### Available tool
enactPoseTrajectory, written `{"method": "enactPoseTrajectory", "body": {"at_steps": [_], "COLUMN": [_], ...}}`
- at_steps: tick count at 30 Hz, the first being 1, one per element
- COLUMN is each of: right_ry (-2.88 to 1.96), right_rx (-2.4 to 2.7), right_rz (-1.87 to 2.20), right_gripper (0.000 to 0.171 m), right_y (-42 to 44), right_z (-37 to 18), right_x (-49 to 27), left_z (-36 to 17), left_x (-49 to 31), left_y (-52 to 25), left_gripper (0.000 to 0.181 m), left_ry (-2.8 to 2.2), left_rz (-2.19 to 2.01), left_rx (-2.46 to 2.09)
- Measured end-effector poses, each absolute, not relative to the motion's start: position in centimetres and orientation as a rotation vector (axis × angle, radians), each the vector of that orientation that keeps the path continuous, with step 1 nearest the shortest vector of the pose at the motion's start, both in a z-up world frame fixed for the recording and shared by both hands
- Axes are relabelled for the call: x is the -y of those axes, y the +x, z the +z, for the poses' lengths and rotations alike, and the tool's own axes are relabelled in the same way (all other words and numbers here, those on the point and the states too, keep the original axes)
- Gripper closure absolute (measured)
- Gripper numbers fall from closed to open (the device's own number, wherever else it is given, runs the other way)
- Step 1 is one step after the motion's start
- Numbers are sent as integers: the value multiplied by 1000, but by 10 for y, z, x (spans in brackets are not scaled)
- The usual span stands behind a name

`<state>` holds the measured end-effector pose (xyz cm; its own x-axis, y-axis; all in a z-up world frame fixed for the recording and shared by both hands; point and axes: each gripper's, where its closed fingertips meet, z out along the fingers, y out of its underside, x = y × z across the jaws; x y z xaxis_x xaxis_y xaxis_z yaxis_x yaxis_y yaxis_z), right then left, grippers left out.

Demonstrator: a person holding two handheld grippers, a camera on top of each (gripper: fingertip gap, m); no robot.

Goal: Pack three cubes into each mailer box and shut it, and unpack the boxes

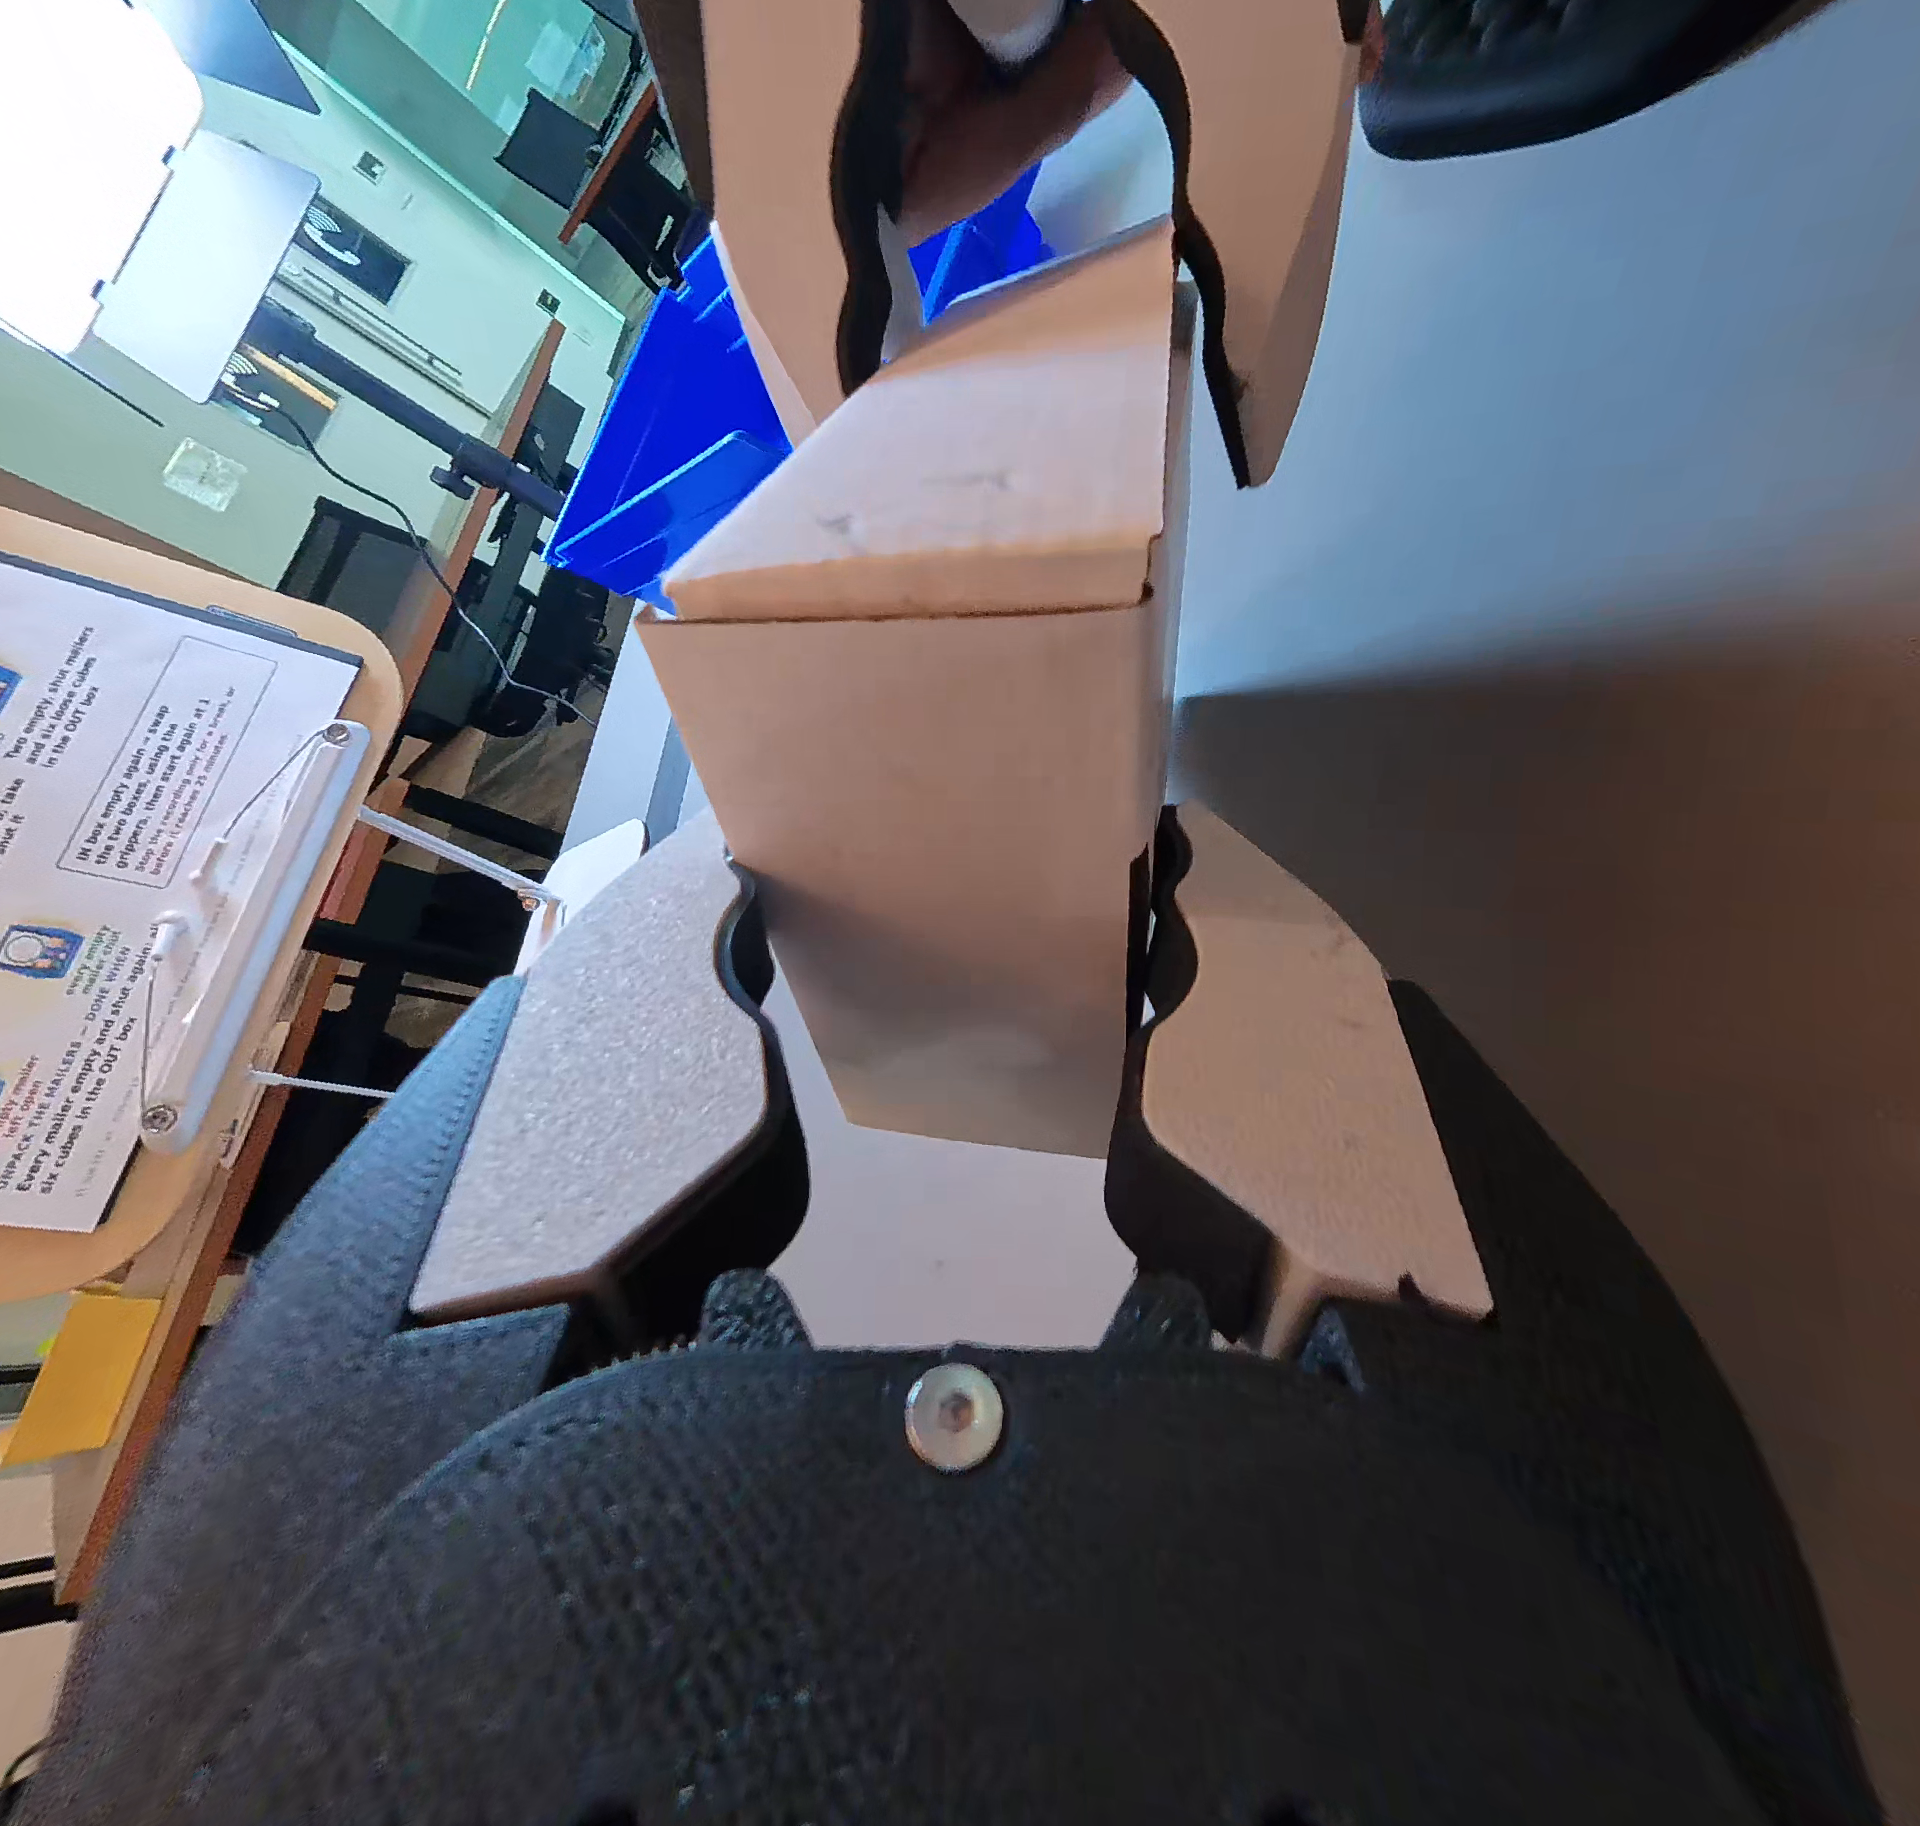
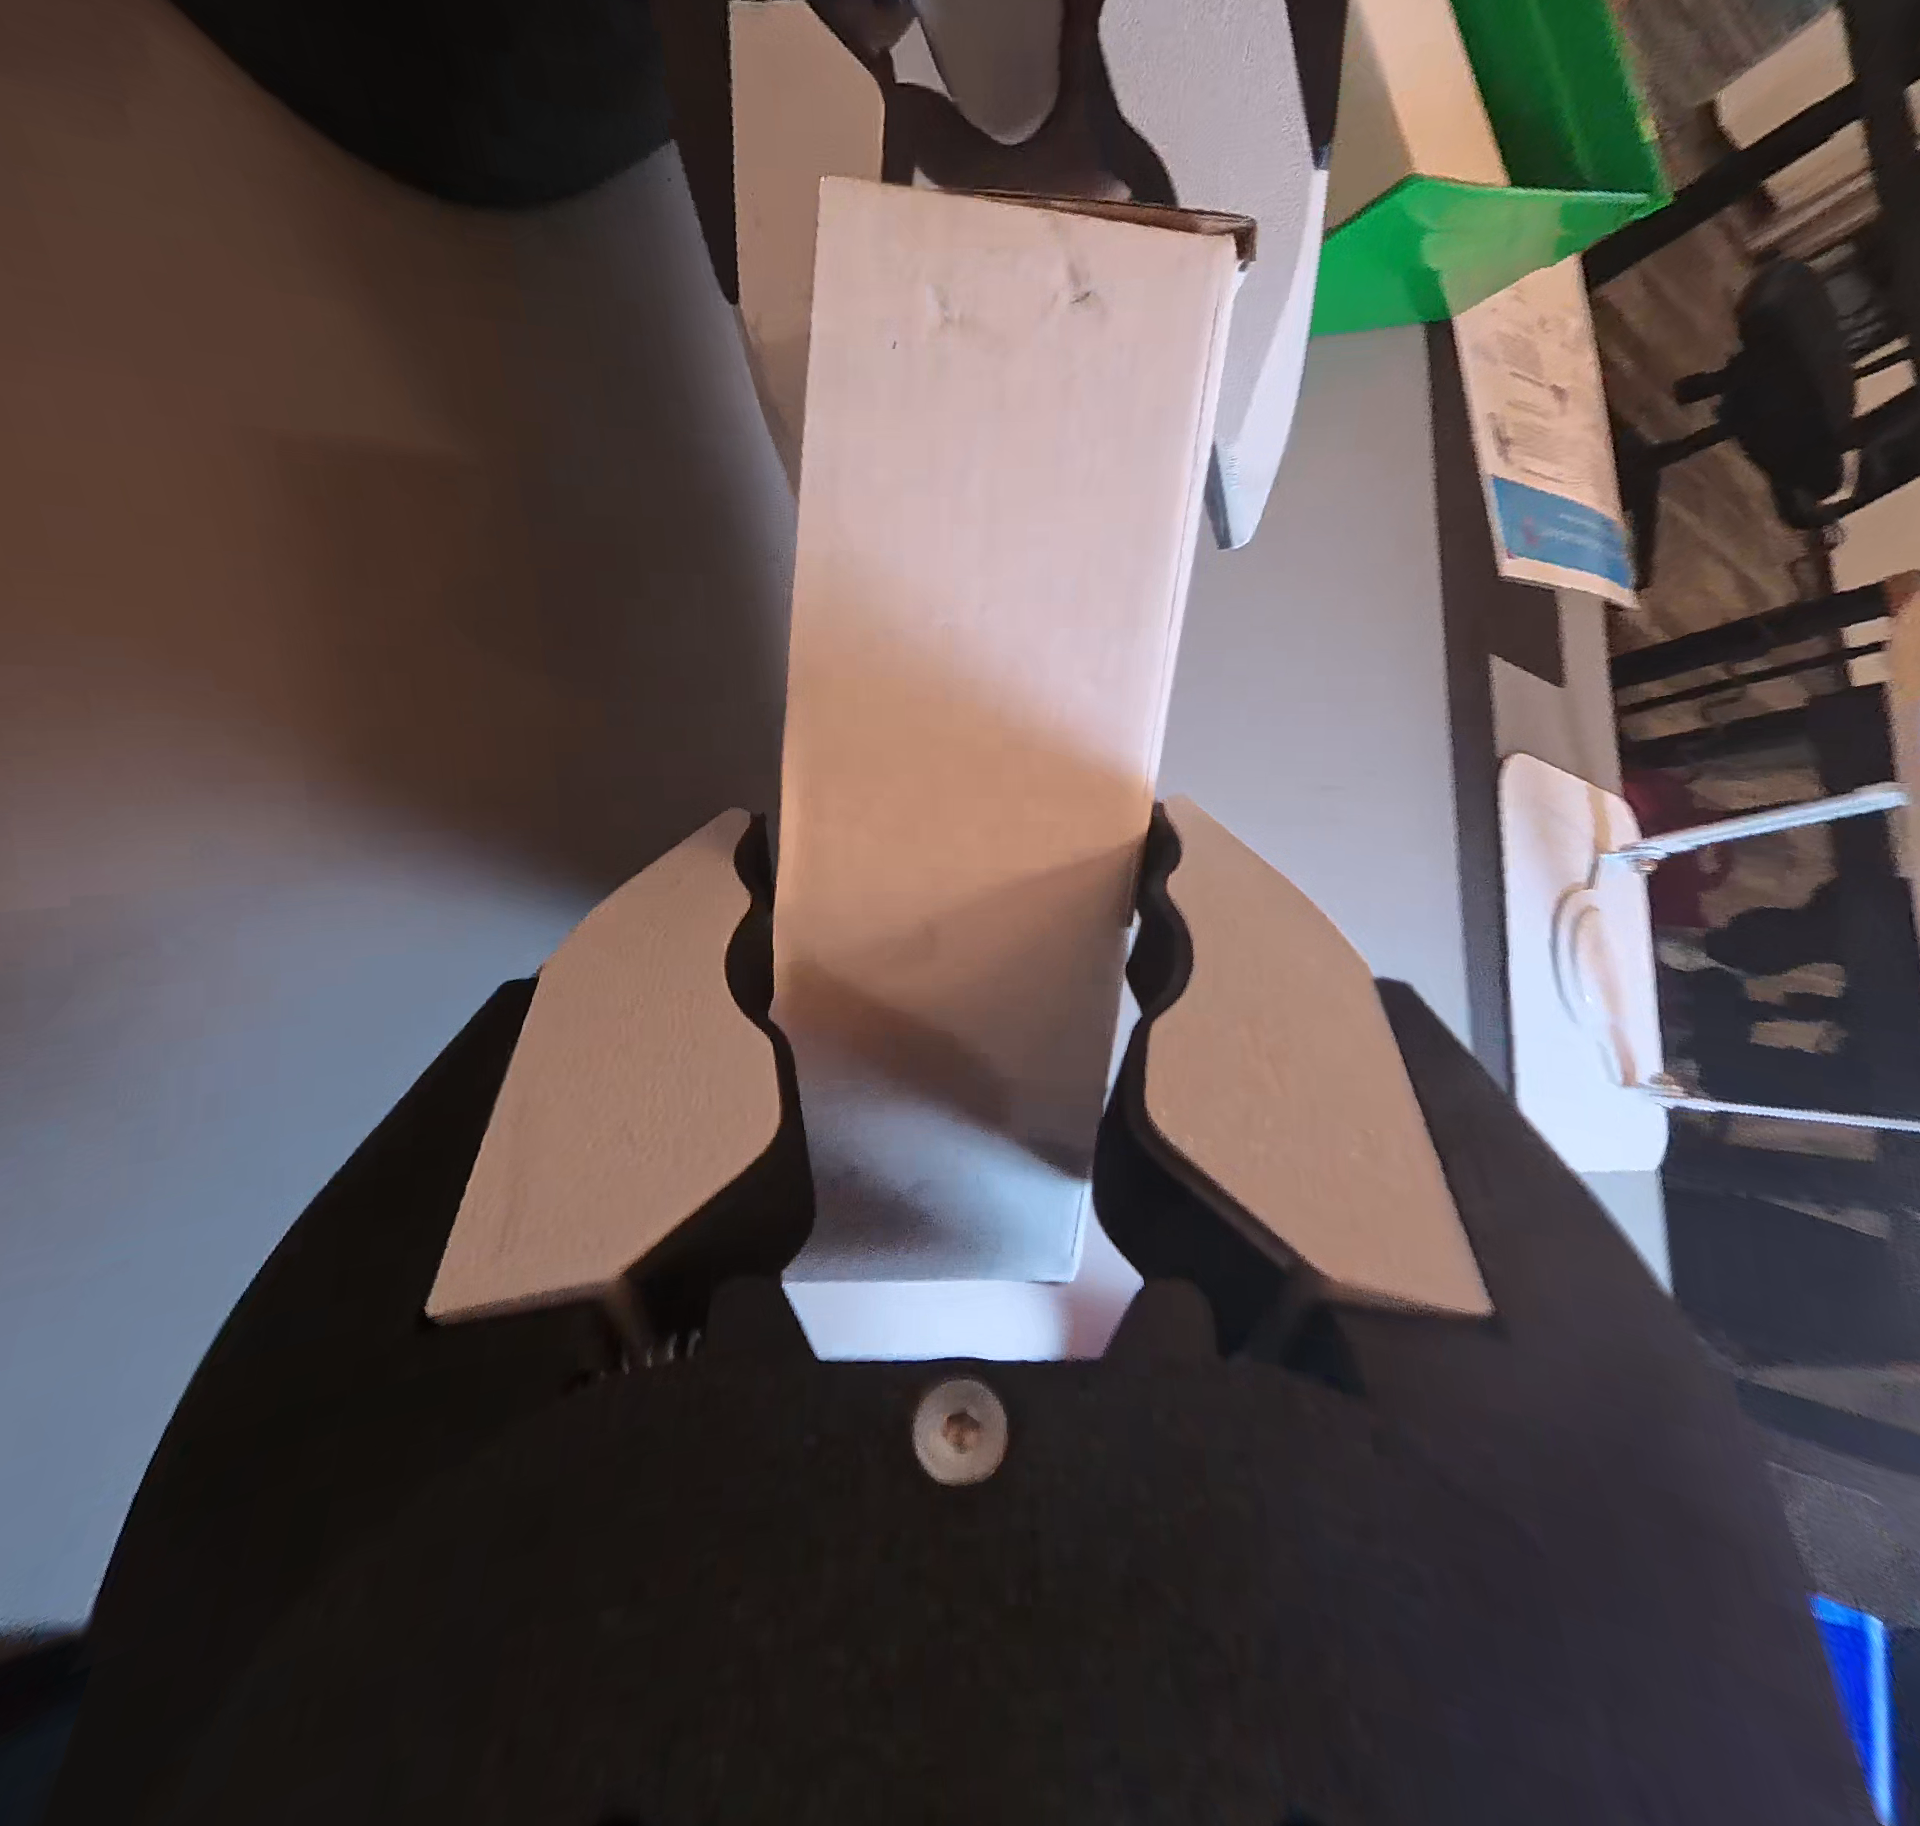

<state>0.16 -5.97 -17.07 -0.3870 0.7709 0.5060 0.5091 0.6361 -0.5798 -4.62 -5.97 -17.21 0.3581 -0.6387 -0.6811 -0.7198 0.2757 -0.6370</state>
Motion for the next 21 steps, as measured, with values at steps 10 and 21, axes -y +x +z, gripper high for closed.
{"method": "enactPoseTrajectory", "body": {"at_steps": [10, 21], "right_ry": [-1030, -1102], "right_rx": [2328, 2292], "right_rz": [524, 793], "right_gripper": [103, 104], "right_y": [18, 27], "right_z": [-173, -172], "right_x": [65, 66], "left_z": [-175, -188], "left_x": [64, 65], "left_y": [-36, -29], "left_gripper": [110, 111], "left_ry": [-1325, -1356], "left_rz": [122, 69], "left_rx": [-1359, -1376]}}
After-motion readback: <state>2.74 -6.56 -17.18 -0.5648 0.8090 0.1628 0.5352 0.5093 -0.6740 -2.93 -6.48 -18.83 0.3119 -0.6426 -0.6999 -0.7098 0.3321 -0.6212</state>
